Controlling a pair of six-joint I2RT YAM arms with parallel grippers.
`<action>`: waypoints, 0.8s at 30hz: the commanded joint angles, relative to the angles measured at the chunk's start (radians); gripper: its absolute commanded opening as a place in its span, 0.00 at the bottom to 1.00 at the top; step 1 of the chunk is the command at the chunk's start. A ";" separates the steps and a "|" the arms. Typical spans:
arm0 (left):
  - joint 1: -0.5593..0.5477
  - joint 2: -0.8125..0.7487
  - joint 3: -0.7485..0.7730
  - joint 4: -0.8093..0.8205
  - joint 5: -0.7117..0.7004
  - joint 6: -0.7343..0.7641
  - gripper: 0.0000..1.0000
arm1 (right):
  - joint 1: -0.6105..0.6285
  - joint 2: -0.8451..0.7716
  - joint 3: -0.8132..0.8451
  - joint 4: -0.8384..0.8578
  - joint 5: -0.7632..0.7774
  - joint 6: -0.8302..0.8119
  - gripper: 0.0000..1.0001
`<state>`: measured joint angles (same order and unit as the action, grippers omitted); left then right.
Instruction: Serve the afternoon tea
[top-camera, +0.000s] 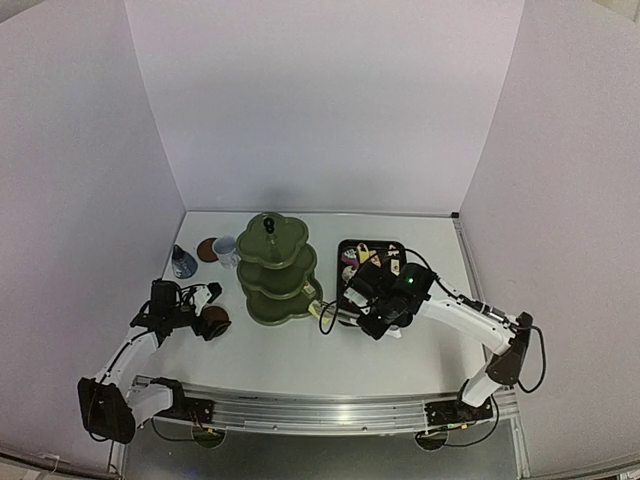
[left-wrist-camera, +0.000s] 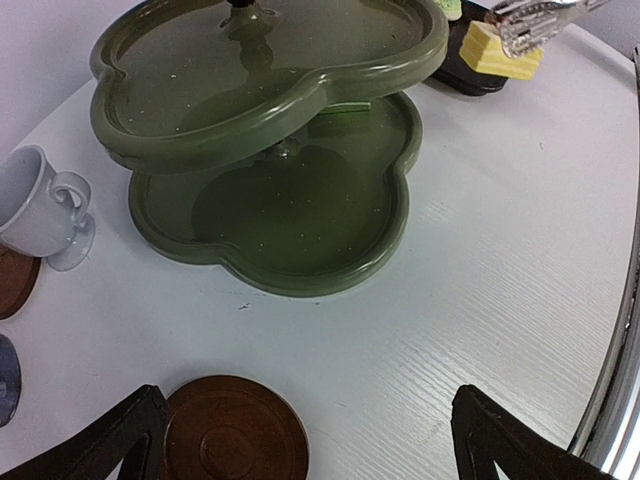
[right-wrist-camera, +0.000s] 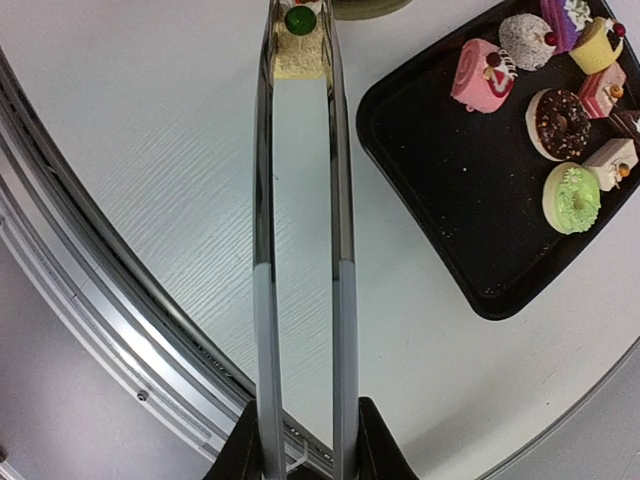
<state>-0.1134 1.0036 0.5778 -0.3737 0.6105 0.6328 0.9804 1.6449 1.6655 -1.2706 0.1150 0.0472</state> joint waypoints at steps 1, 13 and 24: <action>-0.004 -0.038 -0.014 0.038 -0.015 -0.042 1.00 | 0.038 0.068 0.089 0.075 -0.037 0.038 0.00; -0.005 -0.067 -0.030 0.036 -0.018 -0.031 1.00 | 0.038 0.250 0.191 0.180 0.049 -0.020 0.00; -0.004 -0.072 -0.046 0.056 -0.010 -0.014 1.00 | 0.028 0.420 0.305 0.196 0.100 -0.003 0.00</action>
<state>-0.1132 0.9470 0.5394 -0.3557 0.5980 0.6059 1.0158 2.0247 1.9136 -1.1066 0.1820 0.0306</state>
